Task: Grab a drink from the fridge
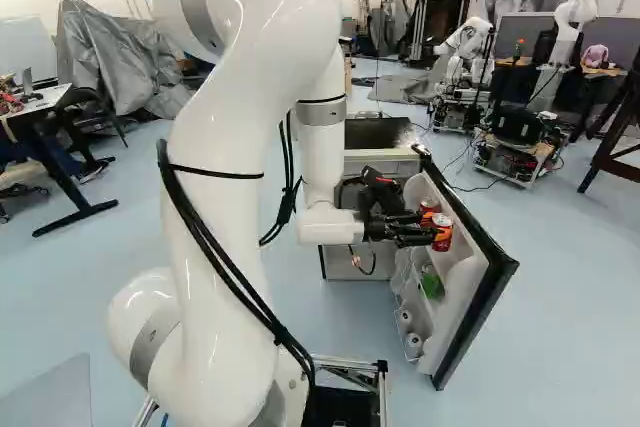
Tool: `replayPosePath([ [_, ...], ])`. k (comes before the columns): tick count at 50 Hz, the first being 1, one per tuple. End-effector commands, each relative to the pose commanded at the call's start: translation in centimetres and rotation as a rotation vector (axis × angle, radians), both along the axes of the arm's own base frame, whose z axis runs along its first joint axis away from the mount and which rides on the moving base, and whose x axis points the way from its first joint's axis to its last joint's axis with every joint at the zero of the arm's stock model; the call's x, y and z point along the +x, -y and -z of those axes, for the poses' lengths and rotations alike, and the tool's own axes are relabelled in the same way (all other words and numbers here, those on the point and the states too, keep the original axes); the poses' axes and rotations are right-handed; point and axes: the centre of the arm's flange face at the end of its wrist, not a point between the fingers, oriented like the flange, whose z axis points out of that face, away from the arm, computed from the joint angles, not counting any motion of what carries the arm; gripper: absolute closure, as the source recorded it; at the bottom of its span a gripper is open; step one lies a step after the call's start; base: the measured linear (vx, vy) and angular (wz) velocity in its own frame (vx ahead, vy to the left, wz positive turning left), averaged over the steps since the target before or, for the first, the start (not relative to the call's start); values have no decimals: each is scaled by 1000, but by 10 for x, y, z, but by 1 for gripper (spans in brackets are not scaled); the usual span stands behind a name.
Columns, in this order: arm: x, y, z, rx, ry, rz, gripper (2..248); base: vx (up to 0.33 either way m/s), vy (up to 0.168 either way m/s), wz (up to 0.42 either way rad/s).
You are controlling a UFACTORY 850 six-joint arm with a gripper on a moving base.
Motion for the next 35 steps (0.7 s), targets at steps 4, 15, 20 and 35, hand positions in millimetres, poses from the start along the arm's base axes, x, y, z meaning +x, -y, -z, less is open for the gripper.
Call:
replayPosePath([
  [4,-4,-6,-2,-10,-2,-13,160,0,0,0],
  [15,-13,-24,-7,-29,-10,-54,160,0,0,0],
  [20,-16,-32,-8,-32,-14,-75,160,0,0,0],
  [35,-24,-55,-11,-41,-24,-140,160,0,0,0],
])
